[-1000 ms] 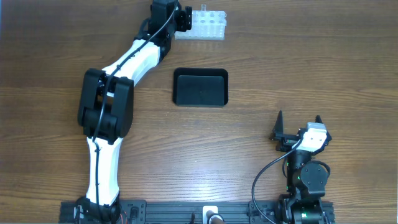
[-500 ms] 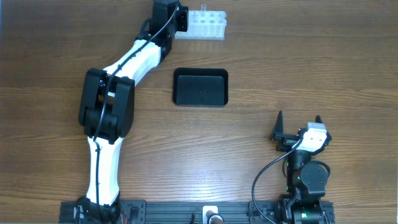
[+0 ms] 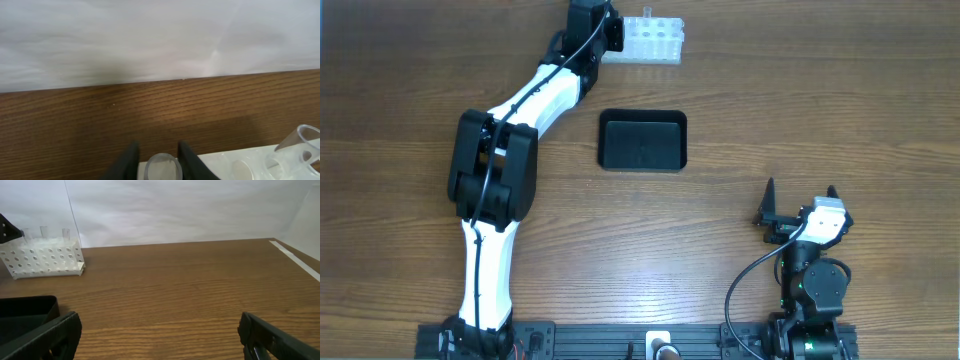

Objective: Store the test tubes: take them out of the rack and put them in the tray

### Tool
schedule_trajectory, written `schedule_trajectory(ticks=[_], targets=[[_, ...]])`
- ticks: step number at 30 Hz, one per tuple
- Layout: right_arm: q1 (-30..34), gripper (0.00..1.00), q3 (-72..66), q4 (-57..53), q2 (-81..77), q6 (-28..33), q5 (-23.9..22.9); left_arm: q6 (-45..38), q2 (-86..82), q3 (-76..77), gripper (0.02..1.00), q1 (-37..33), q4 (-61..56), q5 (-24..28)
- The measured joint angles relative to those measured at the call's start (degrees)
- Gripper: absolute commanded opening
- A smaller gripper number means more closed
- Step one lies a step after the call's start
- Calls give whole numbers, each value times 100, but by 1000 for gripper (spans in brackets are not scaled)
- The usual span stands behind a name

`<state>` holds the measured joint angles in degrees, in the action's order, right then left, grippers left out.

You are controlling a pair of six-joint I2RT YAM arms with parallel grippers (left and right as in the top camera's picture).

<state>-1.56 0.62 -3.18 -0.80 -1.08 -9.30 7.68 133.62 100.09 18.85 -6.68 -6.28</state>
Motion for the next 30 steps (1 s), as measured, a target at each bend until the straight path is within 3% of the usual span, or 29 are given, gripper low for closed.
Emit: schedule_trajectory(ticks=[12,30], targets=[[0,989,0,-2,0,2,0,4,0,0,150,0,0,-7],[0,991,0,-2,0,4,0,-142,-201,0,148,13,74,-35]])
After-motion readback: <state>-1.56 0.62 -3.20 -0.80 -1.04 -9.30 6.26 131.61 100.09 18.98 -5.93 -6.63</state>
